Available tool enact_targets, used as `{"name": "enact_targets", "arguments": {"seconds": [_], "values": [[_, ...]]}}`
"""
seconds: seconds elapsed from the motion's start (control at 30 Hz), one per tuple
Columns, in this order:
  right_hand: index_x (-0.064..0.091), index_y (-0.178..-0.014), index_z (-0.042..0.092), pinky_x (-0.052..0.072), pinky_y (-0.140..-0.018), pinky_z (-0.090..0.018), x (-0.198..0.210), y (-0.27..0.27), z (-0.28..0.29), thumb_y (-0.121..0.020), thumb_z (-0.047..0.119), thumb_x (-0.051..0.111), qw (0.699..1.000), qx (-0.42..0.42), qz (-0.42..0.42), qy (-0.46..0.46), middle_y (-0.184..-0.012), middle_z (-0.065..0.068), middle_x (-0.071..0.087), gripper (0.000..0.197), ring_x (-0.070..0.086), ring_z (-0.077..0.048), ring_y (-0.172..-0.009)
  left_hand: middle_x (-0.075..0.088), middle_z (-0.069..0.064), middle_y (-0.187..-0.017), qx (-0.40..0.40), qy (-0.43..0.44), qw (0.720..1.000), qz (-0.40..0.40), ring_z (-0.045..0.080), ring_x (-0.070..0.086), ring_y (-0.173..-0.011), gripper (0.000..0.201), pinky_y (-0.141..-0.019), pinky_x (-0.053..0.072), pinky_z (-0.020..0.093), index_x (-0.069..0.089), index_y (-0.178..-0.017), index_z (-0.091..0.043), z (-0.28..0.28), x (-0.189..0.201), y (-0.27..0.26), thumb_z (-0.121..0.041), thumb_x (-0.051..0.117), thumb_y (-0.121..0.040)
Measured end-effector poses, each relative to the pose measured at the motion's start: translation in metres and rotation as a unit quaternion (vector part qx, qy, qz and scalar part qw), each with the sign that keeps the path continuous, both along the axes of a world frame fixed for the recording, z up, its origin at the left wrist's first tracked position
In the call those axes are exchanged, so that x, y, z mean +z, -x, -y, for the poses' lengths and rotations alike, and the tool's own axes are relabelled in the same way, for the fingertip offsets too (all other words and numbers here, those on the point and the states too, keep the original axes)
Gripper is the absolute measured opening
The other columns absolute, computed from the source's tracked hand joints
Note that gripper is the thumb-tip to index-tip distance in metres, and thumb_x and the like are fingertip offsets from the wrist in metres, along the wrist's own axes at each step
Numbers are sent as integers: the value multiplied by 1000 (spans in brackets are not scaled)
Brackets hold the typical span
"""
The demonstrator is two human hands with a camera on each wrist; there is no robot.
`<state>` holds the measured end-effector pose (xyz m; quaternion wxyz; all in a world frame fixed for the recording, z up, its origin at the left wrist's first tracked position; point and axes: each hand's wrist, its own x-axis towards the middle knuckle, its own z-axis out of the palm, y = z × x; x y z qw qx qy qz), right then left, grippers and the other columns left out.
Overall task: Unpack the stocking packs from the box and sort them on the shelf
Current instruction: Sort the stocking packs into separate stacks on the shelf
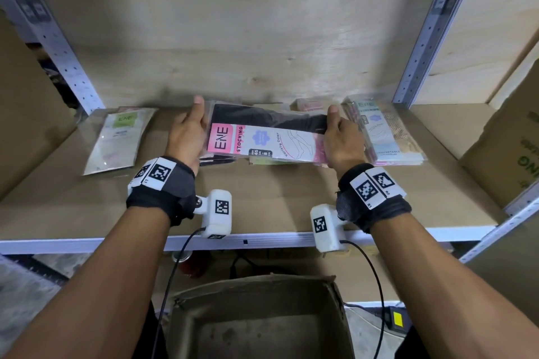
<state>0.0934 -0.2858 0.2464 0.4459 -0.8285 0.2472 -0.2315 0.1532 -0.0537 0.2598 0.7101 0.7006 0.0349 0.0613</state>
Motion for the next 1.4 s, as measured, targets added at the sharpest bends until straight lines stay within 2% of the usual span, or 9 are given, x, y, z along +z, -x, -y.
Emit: {"name": "enact_targets", "arguments": {"seconds": [0.23, 0.43, 0.63, 0.8, 0.93, 1.03, 1.17, 1.27, 1.4], "values": [[69, -111, 3, 50, -94, -44, -4, -11, -3, -105, 47, 25, 999, 33, 35, -8, -109, -19, 70, 63, 63, -36, -103, 50, -3, -45, -39, 172, 982, -74, 9, 36, -29, 46, -27, 19, 20, 49, -67, -15, -4, -3, -2, -46, 51, -100], [68, -101, 8, 43, -77, -29, -7, -16, -2, -105, 48, 27, 998, 37, 42, -10, -97, -11, 67, 57, 60, -27, -87, 50, -1, -54, -64, 206, 972, -97, 10, 34, -34, 45, -29, 21, 20, 51, -72, -13, -8, -2, -4, -47, 50, -101], [65, -95, 12, 40, -74, -28, -11, -19, 0, -104, 48, 30, 998, 33, 47, -32, -95, -10, 68, 51, 61, -26, -85, 46, 2, -61, -89, 200, 972, -87, 12, 31, -41, 46, -39, 22, 22, 53, -75, -12, -7, -2, -5, -48, 46, -102], [66, -95, 5, 51, -84, -39, -13, -19, -3, -105, 46, 31, 998, 28, 44, -34, -98, -16, 70, 55, 64, -32, -91, 40, 6, -70, -120, 214, 966, -83, 9, 29, -35, 39, -31, 23, 19, 53, -105, -11, -8, -4, -7, -48, 41, -103], [67, -105, 6, 55, -91, -49, -14, -17, -1, -104, 50, 29, 992, 38, 9, -122, -102, -16, 71, 58, 67, -33, -96, 63, 6, -81, -72, 199, 974, -81, 13, 52, -52, 50, -44, 37, 17, 59, -101, -10, -6, -2, -8, -59, 51, -95], [67, -101, 12, 61, -73, -41, -9, -15, 9, -103, 51, 30, 975, 16, 25, -220, -99, -17, 71, 54, 70, -31, -88, 73, 8, -91, -132, 282, 950, -25, 15, 66, -68, 61, -56, 53, 20, 67, -105, -12, -8, 5, -8, -68, 47, -92], [61, -86, 23, 51, -51, -31, -4, -12, 9, -103, 49, 35, 937, 7, 71, -342, -97, -12, 73, 41, 68, -24, -73, 73, 12, -117, -261, 159, 951, -34, 26, 73, -105, 80, -82, 60, 32, 61, -130, -9, 4, 3, 1, -75, 40, -89], [59, -76, 22, 54, -58, -36, -5, -12, -1, -105, 42, 34, 929, -1, 89, -360, -78, -4, 66, 42, 68, -25, -70, 75, 6, -113, -341, 12, 940, 2, 27, 74, -100, 64, -81, 61, 31, 61, -126, -18, 24, 0, 17, -68, 56, -87], [57, -80, 11, 52, -68, -41, -8, -10, -14, -108, 31, 28, 940, 36, 77, -331, -77, -10, 63, 46, 64, -22, -65, 78, 5, -99, -287, -23, 956, 49, 24, 77, -82, 53, -71, 61, 27, 63, -118, -11, 37, -5, 26, -48, 75, -83]]}}
